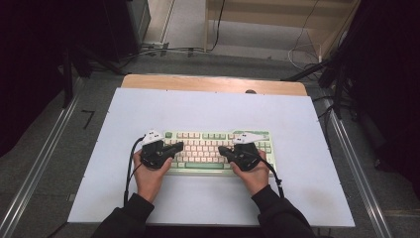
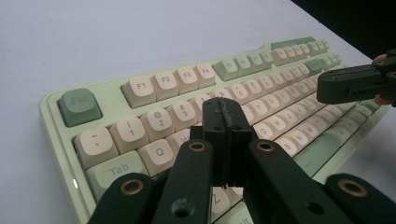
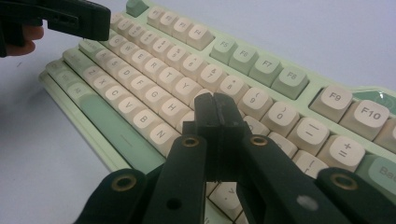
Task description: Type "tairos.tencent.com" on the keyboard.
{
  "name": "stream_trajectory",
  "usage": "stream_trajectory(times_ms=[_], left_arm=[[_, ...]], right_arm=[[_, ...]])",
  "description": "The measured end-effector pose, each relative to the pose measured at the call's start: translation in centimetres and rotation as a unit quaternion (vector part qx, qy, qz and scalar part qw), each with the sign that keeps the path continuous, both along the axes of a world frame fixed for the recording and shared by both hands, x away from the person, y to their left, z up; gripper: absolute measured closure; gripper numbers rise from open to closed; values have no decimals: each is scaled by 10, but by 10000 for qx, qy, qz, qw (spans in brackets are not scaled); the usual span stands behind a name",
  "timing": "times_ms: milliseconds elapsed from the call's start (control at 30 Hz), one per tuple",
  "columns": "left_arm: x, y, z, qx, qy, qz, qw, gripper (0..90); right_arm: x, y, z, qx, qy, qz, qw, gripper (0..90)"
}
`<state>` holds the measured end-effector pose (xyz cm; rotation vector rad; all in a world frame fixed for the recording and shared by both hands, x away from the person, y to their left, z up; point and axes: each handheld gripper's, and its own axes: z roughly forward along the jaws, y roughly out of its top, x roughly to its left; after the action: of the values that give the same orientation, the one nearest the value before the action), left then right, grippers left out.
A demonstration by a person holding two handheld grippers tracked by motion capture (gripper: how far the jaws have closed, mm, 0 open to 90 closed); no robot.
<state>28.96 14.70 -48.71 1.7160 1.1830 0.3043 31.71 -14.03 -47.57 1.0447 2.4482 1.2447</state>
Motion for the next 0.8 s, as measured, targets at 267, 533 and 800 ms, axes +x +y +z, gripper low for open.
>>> stream_trajectory(times_ms=[267,533,800], left_arm=[[0,-1,-1,13,9,-16,10000,900],[0,0,-1,22,14,-3,10000,900],[0,0,-1,14,15,7,10000,900]], right_arm=[[-3,3,-3,-51,15,86,9999,882],[-5,5,-3,-65,44,133,9999,882],[-7,8,-6,-105,63,190,9997,882]])
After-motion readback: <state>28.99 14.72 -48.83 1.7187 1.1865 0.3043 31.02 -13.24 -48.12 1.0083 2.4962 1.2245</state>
